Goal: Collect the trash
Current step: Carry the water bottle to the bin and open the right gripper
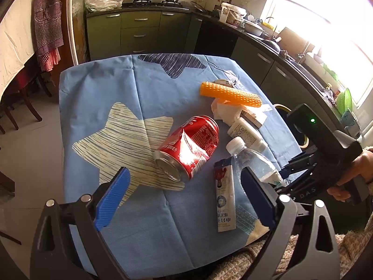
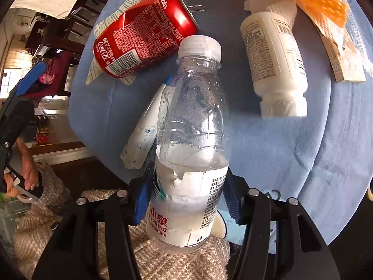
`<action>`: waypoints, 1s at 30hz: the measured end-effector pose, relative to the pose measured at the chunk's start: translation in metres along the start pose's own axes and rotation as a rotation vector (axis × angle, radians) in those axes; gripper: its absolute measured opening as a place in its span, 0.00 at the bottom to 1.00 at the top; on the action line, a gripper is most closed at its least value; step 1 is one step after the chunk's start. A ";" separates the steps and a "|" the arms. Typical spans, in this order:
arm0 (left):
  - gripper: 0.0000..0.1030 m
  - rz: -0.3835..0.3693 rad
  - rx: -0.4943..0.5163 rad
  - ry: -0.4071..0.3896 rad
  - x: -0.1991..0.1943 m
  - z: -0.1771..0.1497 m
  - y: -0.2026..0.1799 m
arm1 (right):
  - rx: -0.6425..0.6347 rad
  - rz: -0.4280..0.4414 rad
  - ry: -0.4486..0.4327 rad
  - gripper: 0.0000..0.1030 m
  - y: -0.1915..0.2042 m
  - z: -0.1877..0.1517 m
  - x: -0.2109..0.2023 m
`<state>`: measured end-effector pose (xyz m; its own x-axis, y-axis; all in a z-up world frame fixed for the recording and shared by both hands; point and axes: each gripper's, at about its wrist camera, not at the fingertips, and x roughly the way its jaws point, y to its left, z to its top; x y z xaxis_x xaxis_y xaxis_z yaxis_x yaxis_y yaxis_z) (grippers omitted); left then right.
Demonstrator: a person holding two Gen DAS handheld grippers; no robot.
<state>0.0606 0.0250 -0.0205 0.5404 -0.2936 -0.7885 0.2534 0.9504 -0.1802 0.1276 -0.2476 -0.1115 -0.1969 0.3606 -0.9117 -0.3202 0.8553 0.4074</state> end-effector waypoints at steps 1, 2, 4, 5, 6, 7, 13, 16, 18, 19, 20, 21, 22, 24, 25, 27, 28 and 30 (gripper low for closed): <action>0.88 -0.001 0.004 0.002 0.001 0.000 0.000 | 0.001 0.020 -0.010 0.53 -0.002 -0.005 -0.005; 0.88 -0.001 0.006 0.003 0.001 0.001 -0.002 | 0.004 0.036 -0.021 0.53 -0.004 -0.010 -0.010; 0.88 0.000 0.010 0.004 0.003 0.002 -0.004 | 0.009 0.064 -0.054 0.53 -0.010 -0.020 -0.023; 0.88 0.000 0.011 0.005 0.004 0.002 -0.005 | 0.011 0.073 -0.071 0.53 -0.011 -0.024 -0.031; 0.88 -0.001 0.013 0.006 0.005 0.003 -0.007 | 0.017 0.085 -0.093 0.53 -0.016 -0.028 -0.039; 0.88 -0.003 0.015 0.007 0.006 0.003 -0.008 | 0.024 0.095 -0.119 0.53 -0.024 -0.032 -0.047; 0.88 -0.011 0.044 0.021 0.010 0.003 -0.022 | 0.151 0.014 -0.379 0.53 -0.088 -0.045 -0.130; 0.88 -0.013 0.043 0.026 0.013 0.004 -0.023 | 0.270 -0.078 -0.463 0.53 -0.147 -0.051 -0.161; 0.88 -0.015 0.043 0.029 0.015 0.006 -0.025 | 0.370 -0.129 -0.458 0.53 -0.194 -0.055 -0.170; 0.88 -0.016 0.045 0.031 0.016 0.006 -0.026 | 0.422 -0.135 -0.446 0.53 -0.219 -0.053 -0.169; 0.88 -0.016 0.049 0.033 0.016 0.006 -0.027 | 0.472 -0.163 -0.434 0.53 -0.247 -0.054 -0.170; 0.88 -0.015 0.054 0.033 0.017 0.006 -0.029 | 0.511 -0.203 -0.415 0.53 -0.267 -0.054 -0.166; 0.88 -0.013 0.057 0.033 0.016 0.007 -0.030 | 0.548 -0.221 -0.402 0.53 -0.288 -0.059 -0.161; 0.88 -0.007 0.054 0.031 0.015 0.008 -0.029 | 0.604 -0.219 -0.382 0.53 -0.317 -0.057 -0.150; 0.88 -0.003 0.050 0.030 0.015 0.009 -0.028 | 0.622 -0.220 -0.377 0.53 -0.328 -0.054 -0.146; 0.88 0.006 0.044 0.031 0.015 0.011 -0.027 | 0.650 -0.207 -0.372 0.53 -0.347 -0.055 -0.139; 0.88 0.010 0.043 0.033 0.015 0.011 -0.027 | 0.662 -0.210 -0.373 0.53 -0.354 -0.054 -0.136; 0.88 0.015 0.047 0.037 0.015 0.012 -0.028 | 0.682 -0.235 -0.387 0.54 -0.365 -0.049 -0.133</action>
<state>0.0713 -0.0069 -0.0208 0.5145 -0.2750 -0.8122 0.2833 0.9485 -0.1417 0.2256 -0.6260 -0.1360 0.1787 0.1404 -0.9738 0.3453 0.9179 0.1957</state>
